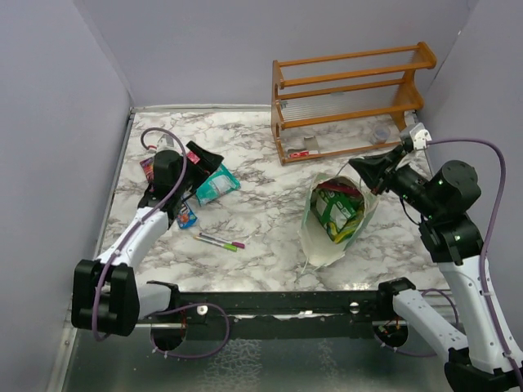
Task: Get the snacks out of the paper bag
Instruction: Place the snack at the center of the board.
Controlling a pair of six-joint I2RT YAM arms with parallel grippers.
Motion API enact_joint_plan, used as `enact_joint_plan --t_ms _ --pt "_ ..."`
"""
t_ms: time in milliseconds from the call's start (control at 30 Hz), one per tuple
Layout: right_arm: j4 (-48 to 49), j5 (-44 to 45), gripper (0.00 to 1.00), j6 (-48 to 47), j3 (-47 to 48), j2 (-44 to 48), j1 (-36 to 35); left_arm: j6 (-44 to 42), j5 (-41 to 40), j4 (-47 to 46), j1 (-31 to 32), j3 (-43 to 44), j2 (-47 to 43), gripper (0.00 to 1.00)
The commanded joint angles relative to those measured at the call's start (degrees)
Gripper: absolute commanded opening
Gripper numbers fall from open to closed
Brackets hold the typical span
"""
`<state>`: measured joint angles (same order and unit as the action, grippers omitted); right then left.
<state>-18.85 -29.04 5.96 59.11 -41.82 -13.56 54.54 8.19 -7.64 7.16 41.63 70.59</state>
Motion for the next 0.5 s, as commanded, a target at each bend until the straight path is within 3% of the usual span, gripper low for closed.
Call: enact_joint_plan --t_ms 0,100,200,267,367,400,433,467 --pt "2.83 6.84 0.02 0.89 4.32 -1.79 -0.15 -1.41 0.85 -4.59 7.24 -0.45 -5.89 0.92" --pt "2.35 7.91 0.02 0.66 6.14 -3.20 -0.15 -7.96 0.68 -11.55 14.69 -0.78 -9.46 0.90" --pt "2.84 6.35 0.02 0.38 6.96 -3.99 -0.15 -16.17 5.32 -23.68 21.87 -2.18 -12.54 0.89" --pt "3.46 4.82 0.02 0.28 6.67 -3.90 -0.15 -25.62 9.01 -26.69 28.03 -0.35 -12.72 0.89" --pt "4.28 3.11 0.02 0.59 5.84 -3.55 -0.15 -41.51 13.82 -23.28 37.16 4.24 -10.83 0.89" --pt "4.34 2.82 0.02 0.70 5.49 -3.40 -0.15 -47.19 14.71 -18.64 40.05 6.33 -9.83 0.89" --pt "3.59 2.23 0.02 0.65 5.37 -3.34 -0.15 -60.41 13.84 -9.38 47.35 11.82 -6.03 0.92" --pt "2.94 2.25 0.02 0.52 5.65 -3.39 -0.15 -62.57 13.59 -7.59 48.67 13.02 -4.69 0.93"
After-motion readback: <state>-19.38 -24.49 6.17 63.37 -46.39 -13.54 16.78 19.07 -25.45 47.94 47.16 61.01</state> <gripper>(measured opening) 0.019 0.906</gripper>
